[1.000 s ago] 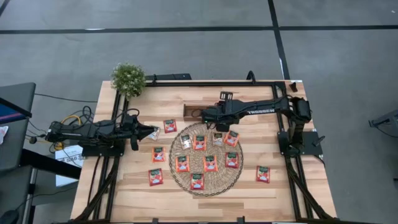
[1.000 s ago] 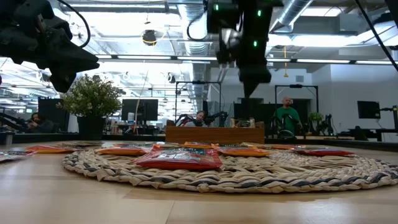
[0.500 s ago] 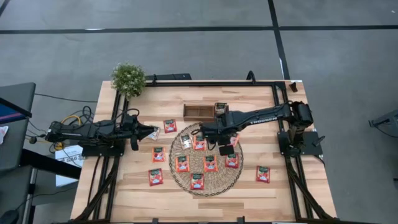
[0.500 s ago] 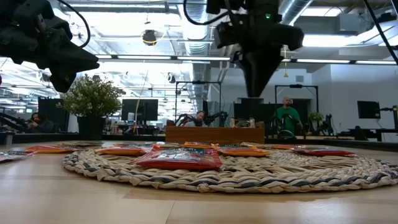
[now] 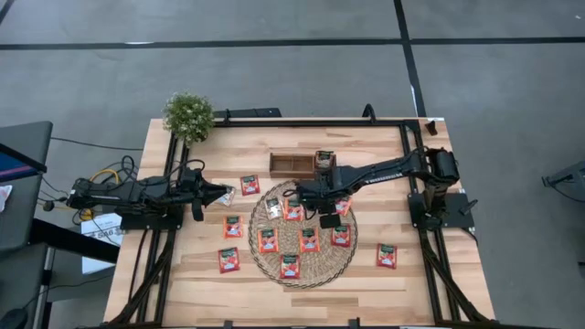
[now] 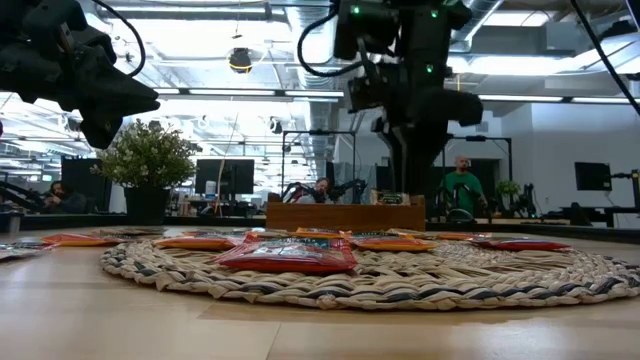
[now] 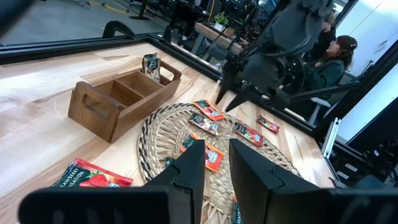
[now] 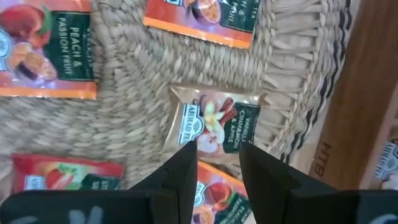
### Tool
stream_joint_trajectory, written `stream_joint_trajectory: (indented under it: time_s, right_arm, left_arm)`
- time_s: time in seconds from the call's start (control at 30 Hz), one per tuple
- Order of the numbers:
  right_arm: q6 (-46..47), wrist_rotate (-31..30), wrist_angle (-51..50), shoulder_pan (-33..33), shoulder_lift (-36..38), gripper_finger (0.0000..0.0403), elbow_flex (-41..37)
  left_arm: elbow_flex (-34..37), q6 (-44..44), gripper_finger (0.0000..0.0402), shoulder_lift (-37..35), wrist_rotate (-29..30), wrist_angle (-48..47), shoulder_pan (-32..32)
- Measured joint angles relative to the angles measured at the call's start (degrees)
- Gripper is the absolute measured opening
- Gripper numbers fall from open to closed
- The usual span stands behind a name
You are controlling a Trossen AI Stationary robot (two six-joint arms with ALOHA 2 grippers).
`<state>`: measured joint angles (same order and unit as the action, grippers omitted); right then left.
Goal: Pick & Place Tea
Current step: Put the brown tea bag into the right section of the wooden organizer
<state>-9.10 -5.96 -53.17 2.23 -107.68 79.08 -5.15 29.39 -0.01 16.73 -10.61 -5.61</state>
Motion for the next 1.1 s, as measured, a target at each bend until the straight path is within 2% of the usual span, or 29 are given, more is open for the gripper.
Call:
stream_joint_trajectory:
  time_s: [0.5, 0.6, 0.93, 1.1]
  right_arm:
    - [-0.5, 0.3, 5.1, -4.5, -0.5, 0.0114, -1.3]
    - [-0.7, 2.2, 5.0, -5.6, -0.5, 0.0118, -1.3]
    - [-1.1, 3.2, 5.4, -6.1, -0.5, 0.0204, -3.8]
    - [-1.5, 3.2, 5.9, -4.9, -0.5, 0.0218, -5.5]
  left_arm:
    - [0.0, 0.0, 0.0065, 0.0, 0.0, 0.0, 0.0]
    - [0.0, 0.0, 0.0065, 0.0, 0.0, 0.0, 0.0]
    - [0.0, 0.0, 0.0065, 0.0, 0.0, 0.0, 0.0]
    - [0.0, 0.0, 0.0065, 0.0, 0.0, 0.0, 0.0]
